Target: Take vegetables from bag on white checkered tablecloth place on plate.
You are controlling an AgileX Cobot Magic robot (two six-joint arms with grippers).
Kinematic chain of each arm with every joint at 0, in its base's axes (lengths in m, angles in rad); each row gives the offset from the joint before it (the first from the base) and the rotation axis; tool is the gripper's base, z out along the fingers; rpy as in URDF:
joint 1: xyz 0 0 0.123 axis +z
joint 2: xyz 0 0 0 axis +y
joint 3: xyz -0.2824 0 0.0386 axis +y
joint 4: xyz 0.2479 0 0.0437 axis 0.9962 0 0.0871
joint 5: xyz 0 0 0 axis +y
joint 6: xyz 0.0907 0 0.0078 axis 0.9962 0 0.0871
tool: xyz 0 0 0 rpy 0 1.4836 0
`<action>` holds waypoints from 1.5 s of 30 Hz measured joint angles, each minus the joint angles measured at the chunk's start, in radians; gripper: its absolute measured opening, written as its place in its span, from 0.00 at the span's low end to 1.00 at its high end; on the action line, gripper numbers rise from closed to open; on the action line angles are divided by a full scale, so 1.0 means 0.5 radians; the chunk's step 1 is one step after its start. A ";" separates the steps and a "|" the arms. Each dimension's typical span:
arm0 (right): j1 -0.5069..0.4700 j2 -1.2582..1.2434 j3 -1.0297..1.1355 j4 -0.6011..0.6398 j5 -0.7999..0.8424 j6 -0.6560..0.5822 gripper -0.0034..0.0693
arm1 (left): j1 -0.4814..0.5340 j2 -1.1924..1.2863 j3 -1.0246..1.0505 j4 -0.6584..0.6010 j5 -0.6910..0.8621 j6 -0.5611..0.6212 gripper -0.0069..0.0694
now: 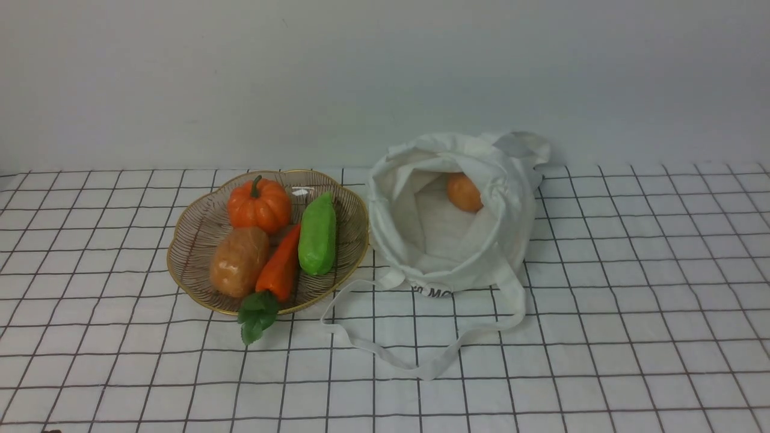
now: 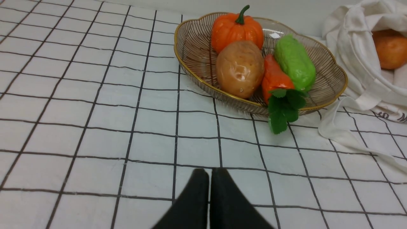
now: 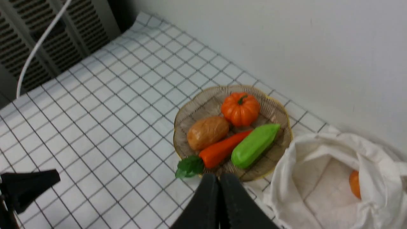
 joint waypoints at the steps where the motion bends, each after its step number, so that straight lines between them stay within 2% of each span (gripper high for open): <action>1: 0.000 -0.051 0.149 0.000 -0.097 0.000 0.03 | 0.000 0.000 0.000 0.000 0.000 0.000 0.08; 8: 0.000 -0.318 0.767 0.002 -0.737 0.000 0.03 | 0.000 0.000 0.000 0.000 0.000 0.000 0.08; 11: 0.000 -0.345 0.839 0.010 -0.819 0.000 0.03 | 0.000 0.000 0.000 0.000 0.000 0.000 0.08; 31: 0.000 -0.229 0.871 0.010 -0.780 0.009 0.03 | 0.000 0.000 0.000 0.000 0.000 0.000 0.08; 40: 0.000 -0.257 0.875 -0.231 -0.780 0.042 0.03 | 0.000 0.000 0.000 0.000 0.000 0.002 0.08; 45: -0.040 -0.414 0.985 -0.469 -0.909 0.236 0.03 | 0.000 0.000 0.000 0.000 0.000 0.002 0.08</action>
